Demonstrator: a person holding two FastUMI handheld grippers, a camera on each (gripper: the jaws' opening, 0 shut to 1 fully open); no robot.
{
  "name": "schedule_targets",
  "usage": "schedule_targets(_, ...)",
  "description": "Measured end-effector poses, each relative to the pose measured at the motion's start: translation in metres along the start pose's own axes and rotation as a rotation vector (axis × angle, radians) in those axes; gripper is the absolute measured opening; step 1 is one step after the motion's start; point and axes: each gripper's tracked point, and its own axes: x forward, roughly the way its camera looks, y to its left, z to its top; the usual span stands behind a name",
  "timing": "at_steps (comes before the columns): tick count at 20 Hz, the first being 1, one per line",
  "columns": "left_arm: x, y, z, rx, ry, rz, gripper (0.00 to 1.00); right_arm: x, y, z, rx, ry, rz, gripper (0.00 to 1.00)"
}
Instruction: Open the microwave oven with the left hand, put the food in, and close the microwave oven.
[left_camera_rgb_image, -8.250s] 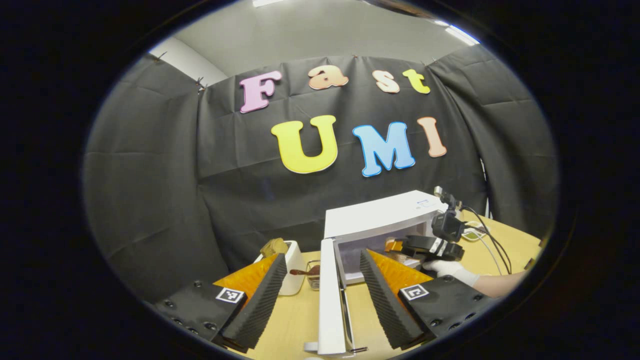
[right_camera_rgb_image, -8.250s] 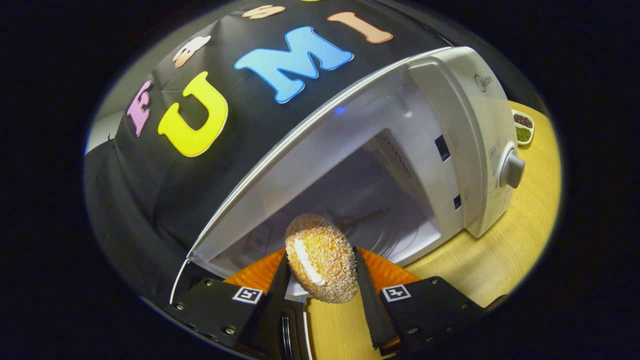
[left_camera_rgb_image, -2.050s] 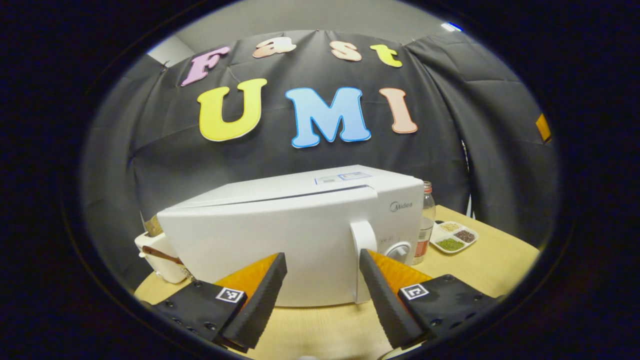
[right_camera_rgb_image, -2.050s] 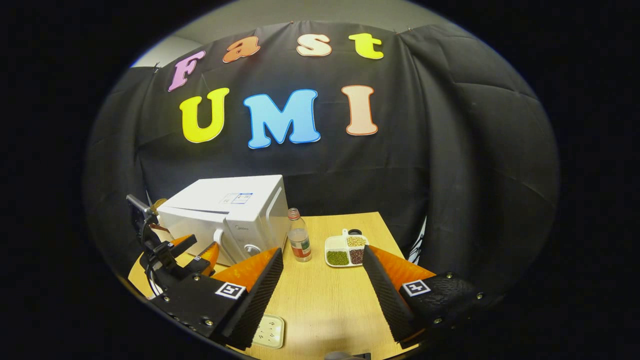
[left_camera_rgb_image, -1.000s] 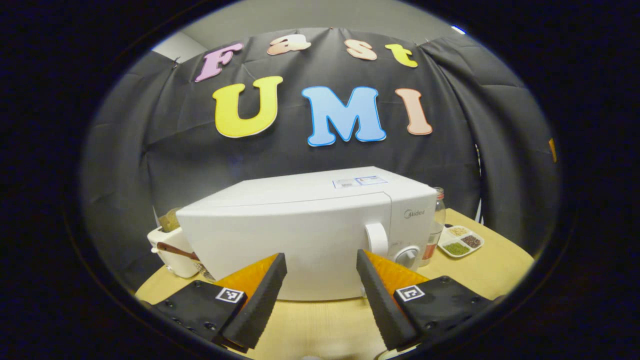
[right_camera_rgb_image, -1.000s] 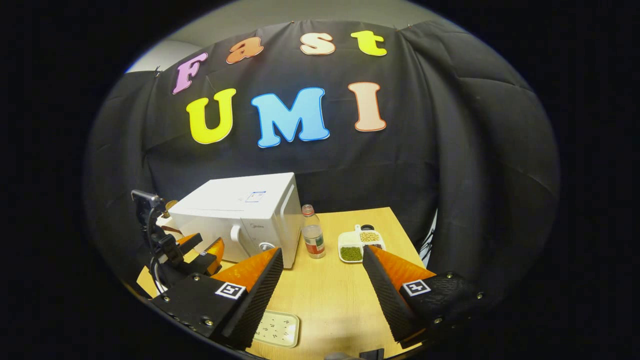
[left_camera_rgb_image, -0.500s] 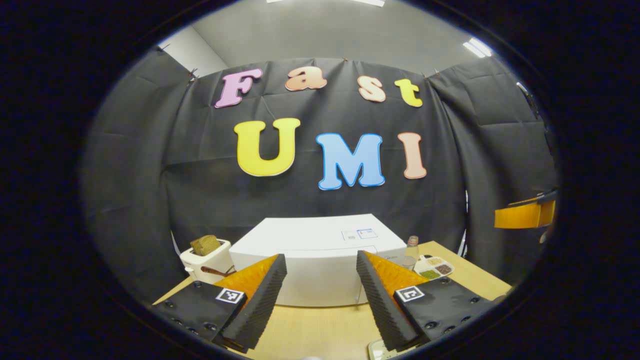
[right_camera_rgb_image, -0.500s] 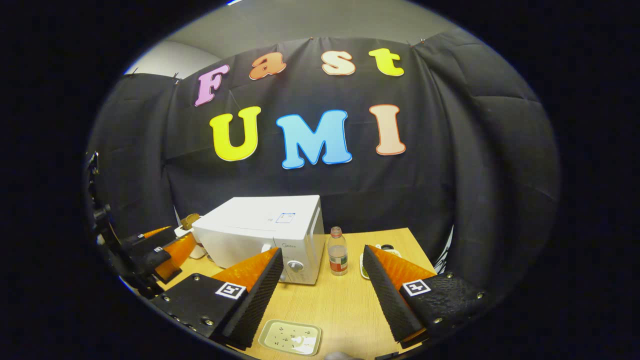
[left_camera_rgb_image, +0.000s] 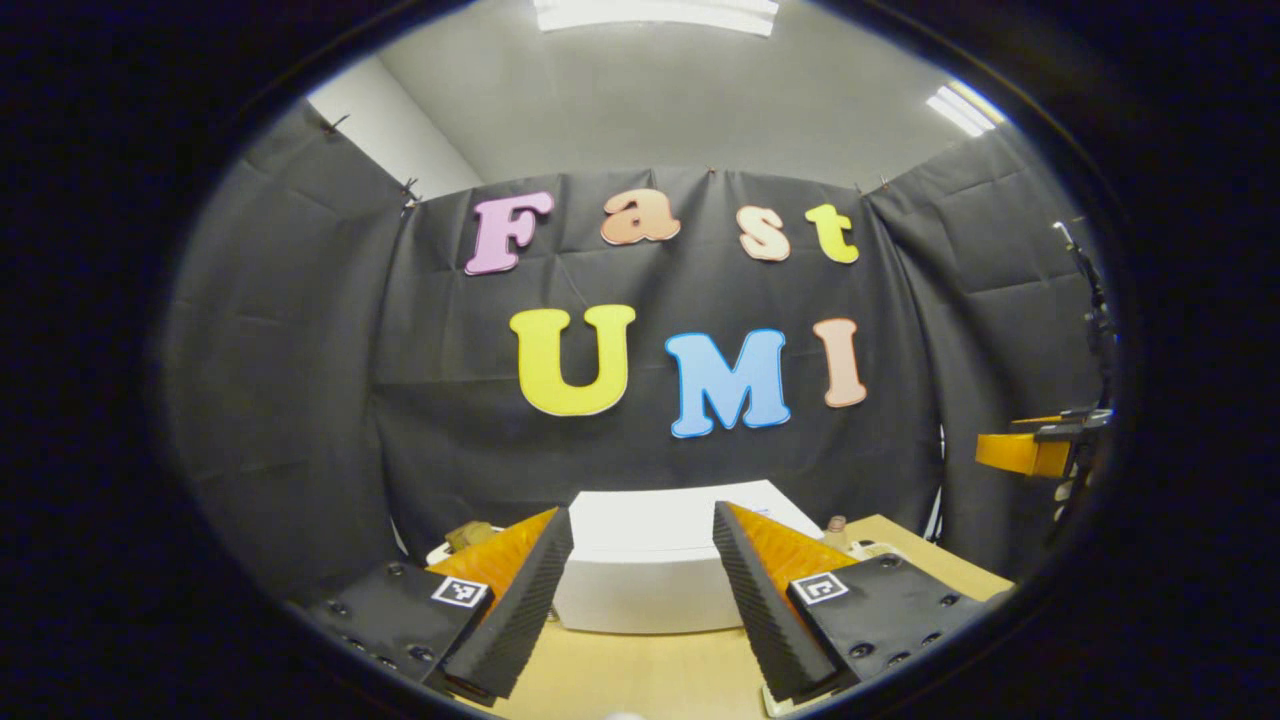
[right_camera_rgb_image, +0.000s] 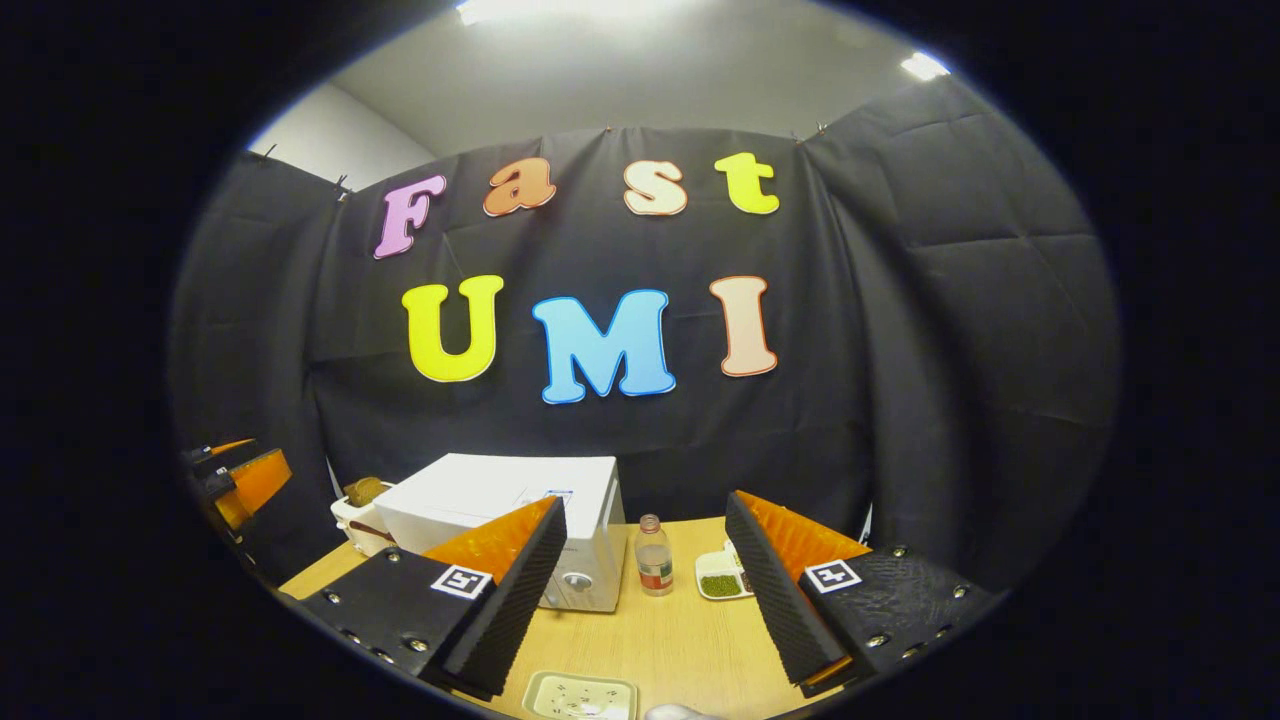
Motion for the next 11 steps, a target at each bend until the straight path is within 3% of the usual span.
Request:
schedule_targets(1,-0.001,0.000,0.005,-0.004,-0.010,-0.001,0.94,-0.001,0.000,0.001,-0.001,-0.002,-0.003,0.93)
schedule_targets(2,-0.003,0.001,0.008,-0.005,-0.013,-0.004,0.94,-0.003,0.003,0.001,0.000,0.000,-0.003,0.98)
schedule_targets(6,-0.005,0.010,0.015,-0.019,-0.026,0.015,0.94,-0.011,0.011,0.004,-0.014,-0.003,0.004,0.98)
schedule_targets(7,-0.006,0.011,0.012,-0.023,-0.021,0.017,0.94,-0.013,0.012,0.004,-0.027,-0.003,0.005,0.93)
schedule_targets(9,-0.003,0.012,0.011,-0.027,-0.017,0.015,0.94,-0.016,0.016,0.007,-0.036,-0.008,0.012,0.93)
schedule_targets(10,-0.004,0.012,0.013,-0.025,-0.018,0.014,0.94,-0.018,0.015,0.008,-0.041,-0.011,0.008,0.98)
schedule_targets(11,-0.004,0.012,0.014,-0.023,-0.016,0.014,0.94,-0.020,0.012,0.009,-0.039,-0.009,0.005,0.93)
